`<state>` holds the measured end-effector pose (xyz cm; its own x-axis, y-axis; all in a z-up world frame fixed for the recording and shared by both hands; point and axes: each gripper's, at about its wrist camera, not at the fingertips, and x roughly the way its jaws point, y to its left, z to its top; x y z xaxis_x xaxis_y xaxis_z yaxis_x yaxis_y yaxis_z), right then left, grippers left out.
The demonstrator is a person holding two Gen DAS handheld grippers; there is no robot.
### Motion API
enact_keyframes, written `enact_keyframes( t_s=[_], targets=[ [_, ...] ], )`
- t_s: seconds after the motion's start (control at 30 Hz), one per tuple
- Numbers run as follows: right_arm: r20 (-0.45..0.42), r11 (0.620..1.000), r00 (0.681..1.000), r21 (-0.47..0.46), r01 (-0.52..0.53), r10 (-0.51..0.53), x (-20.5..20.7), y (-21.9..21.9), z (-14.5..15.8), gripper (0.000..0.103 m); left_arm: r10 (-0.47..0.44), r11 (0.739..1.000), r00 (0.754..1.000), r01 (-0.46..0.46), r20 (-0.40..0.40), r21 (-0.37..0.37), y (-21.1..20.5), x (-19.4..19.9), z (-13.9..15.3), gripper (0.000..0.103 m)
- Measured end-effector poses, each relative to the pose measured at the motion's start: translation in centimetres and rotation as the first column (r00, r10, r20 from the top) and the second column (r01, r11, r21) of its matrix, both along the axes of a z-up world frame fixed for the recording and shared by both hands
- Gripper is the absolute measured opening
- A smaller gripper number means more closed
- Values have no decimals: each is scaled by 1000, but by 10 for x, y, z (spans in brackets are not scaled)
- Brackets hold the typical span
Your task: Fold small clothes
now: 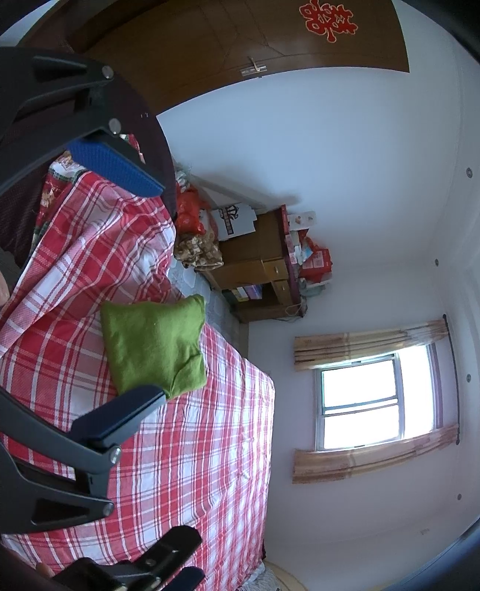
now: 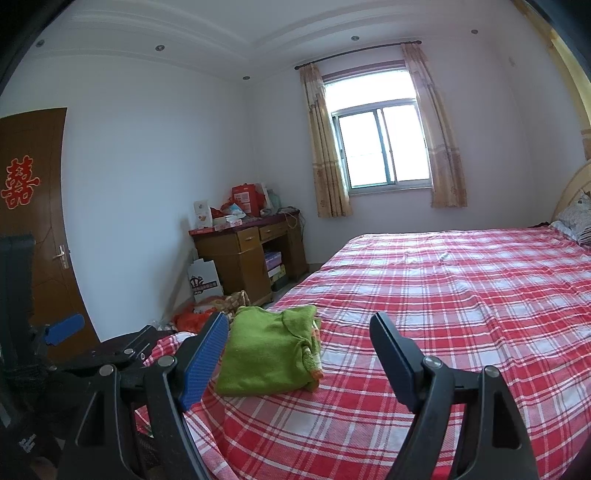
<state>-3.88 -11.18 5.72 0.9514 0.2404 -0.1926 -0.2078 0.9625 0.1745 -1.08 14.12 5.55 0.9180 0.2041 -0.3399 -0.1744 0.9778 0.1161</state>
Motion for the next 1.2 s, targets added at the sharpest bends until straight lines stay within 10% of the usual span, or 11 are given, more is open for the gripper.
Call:
enact_keyframes(
  t_s=[1.2],
  targets=[
    [-43,999,999,23,27,-26,5,-4,-11,80,-35,999,993,33,-116,-15,-3,21,-10,103]
  ],
)
